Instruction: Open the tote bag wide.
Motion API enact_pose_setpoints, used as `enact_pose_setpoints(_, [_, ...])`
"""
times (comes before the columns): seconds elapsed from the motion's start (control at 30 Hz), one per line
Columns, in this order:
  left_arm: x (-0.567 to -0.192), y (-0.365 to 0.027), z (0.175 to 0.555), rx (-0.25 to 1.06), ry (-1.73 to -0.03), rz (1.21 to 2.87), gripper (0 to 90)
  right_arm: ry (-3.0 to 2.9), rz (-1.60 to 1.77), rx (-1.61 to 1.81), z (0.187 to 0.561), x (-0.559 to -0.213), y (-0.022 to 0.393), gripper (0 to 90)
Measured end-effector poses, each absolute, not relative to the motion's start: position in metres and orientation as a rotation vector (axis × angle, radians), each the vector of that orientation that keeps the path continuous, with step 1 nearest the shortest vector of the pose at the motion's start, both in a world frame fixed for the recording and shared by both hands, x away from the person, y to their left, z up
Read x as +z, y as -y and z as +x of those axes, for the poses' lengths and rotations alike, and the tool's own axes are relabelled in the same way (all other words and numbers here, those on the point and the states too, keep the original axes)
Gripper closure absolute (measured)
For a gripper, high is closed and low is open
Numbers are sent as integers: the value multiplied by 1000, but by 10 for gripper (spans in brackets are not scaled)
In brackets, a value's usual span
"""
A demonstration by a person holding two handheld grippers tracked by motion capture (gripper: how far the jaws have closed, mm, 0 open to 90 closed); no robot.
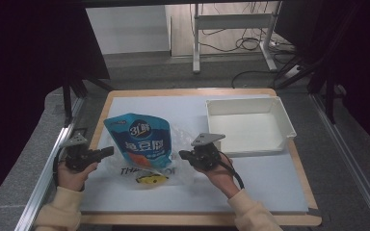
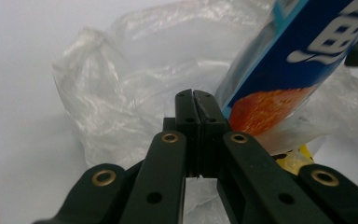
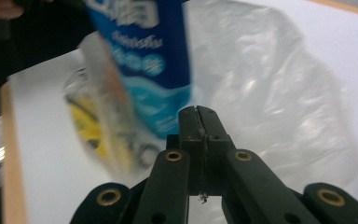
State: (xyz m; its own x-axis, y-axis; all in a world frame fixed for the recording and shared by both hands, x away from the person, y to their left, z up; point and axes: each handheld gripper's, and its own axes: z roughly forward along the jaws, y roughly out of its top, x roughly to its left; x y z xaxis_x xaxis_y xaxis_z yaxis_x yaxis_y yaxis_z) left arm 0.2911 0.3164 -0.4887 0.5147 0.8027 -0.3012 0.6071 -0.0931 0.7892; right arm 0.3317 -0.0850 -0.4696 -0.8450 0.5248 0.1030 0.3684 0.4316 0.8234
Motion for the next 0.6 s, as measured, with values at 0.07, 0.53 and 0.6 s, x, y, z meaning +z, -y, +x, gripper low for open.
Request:
enact_pose_setpoints(0.07, [-495,-313,294,240,-1193,1810,899,-2487,816,1367,337,-467,83,889])
enact_pose_setpoints(0.53, [-518,-301,296,151,-1210,1887,900,-2448,959,1298,370,-484,57,889])
enact_pose_setpoints(0.6, [-522,-301,294,143,-1215,1901,900,-2459,987,1291,374,-490,51,888])
